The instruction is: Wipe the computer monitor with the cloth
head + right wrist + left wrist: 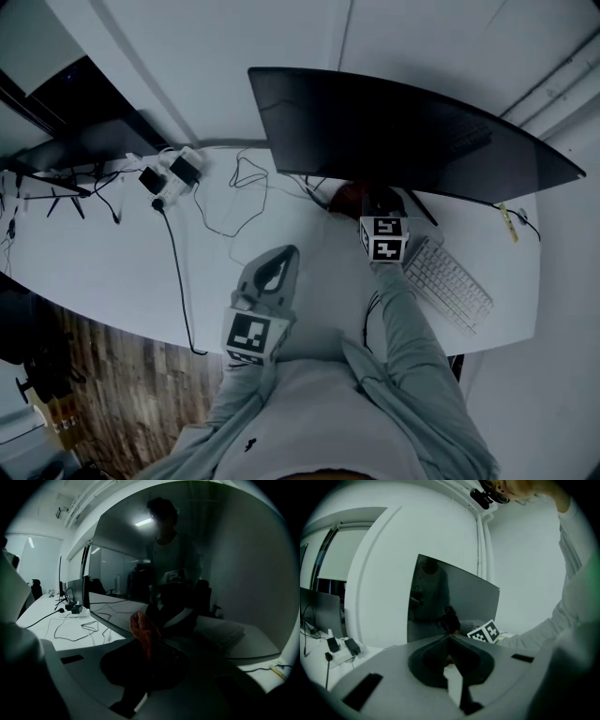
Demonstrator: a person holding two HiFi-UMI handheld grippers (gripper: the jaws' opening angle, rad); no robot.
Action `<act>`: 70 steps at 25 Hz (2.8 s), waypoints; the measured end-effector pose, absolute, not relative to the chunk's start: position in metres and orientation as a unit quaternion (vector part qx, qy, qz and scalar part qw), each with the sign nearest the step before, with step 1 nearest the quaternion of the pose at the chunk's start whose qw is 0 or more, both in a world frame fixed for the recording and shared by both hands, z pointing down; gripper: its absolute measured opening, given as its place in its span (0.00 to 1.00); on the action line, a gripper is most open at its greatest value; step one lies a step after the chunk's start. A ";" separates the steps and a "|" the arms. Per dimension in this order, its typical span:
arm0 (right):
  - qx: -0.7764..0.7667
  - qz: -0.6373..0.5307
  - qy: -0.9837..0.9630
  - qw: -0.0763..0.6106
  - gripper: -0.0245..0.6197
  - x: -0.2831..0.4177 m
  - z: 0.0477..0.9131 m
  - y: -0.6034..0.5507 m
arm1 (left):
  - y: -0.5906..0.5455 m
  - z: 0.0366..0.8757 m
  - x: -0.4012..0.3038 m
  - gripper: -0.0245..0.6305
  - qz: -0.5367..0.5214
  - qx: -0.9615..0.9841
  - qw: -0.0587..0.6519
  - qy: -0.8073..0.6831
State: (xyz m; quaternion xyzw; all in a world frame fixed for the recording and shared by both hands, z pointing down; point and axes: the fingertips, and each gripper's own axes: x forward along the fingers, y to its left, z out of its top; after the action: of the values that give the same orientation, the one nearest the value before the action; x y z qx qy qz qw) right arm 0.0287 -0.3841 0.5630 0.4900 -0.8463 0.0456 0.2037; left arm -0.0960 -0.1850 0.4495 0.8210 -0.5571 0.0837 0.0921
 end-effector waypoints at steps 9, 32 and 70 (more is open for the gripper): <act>0.521 0.064 -0.826 0.208 0.09 0.155 0.560 -0.400 | -0.200 0.454 0.005 0.07 0.080 0.838 0.089 -0.532; 0.628 0.106 -0.743 0.204 0.09 0.413 0.570 -0.435 | -0.227 0.459 0.149 0.07 0.097 0.856 0.083 -0.500; 0.642 -0.062 -0.762 0.045 0.09 0.424 0.331 -0.412 | -0.181 0.403 0.170 0.07 0.062 0.863 0.022 -0.502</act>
State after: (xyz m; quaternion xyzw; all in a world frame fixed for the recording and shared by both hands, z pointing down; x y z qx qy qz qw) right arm 0.4244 -0.4119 0.3309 0.6425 -0.7624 -0.0618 0.0452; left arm 0.1695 -0.1813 0.4032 0.8626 -0.5016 0.0617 0.0218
